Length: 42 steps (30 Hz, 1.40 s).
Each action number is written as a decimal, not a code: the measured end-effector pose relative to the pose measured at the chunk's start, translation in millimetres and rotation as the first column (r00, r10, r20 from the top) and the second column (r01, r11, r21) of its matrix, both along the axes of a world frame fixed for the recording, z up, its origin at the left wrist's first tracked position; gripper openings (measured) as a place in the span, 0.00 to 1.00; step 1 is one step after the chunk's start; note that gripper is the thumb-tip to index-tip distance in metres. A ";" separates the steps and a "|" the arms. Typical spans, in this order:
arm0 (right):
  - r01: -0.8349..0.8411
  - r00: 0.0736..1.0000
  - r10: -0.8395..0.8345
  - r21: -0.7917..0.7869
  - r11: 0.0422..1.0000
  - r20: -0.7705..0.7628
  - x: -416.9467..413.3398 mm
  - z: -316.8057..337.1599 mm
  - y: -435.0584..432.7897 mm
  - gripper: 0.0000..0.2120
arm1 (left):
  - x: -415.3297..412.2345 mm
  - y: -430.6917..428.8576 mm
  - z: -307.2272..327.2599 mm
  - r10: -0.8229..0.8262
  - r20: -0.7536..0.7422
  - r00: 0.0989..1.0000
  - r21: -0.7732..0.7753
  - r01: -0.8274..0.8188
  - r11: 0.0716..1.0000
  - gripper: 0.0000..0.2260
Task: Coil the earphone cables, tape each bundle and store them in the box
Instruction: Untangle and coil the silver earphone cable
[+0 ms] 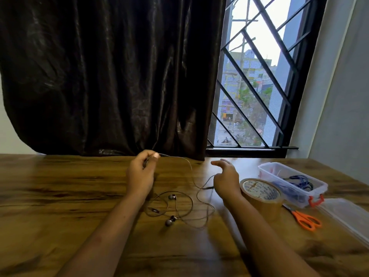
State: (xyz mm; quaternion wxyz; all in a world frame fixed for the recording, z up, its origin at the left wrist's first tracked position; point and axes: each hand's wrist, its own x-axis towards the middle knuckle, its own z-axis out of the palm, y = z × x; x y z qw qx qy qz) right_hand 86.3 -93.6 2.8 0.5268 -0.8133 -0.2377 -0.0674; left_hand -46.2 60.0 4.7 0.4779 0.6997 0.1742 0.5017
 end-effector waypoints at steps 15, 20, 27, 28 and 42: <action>-0.384 0.885 0.348 0.063 0.921 0.310 -23.1 12.4 6.2 0.12 | 9.9 -23.3 0.1 -0.159 -0.140 0.977 0.322 0.197 0.926 0.06; 0.197 0.971 -0.221 0.211 0.958 0.097 6.9 13.7 -14.7 0.10 | 2.6 -2.6 2.3 -0.039 -0.062 0.997 0.163 0.049 0.985 0.09; -0.064 0.835 0.145 -0.168 0.984 0.530 -32.3 -3.9 18.2 0.33 | 4.3 -3.0 1.5 -0.028 -0.077 0.997 0.217 0.044 0.975 0.06; -0.182 0.801 0.255 -0.186 0.966 0.541 -38.8 -3.6 20.0 0.32 | 5.9 -6.8 2.1 -0.038 -0.108 0.993 0.262 0.065 0.963 0.05; 0.183 0.911 -0.106 -0.159 0.970 0.399 -12.0 1.0 0.8 0.23 | -2.7 3.5 3.3 -0.094 -0.061 0.994 0.078 0.098 0.992 0.07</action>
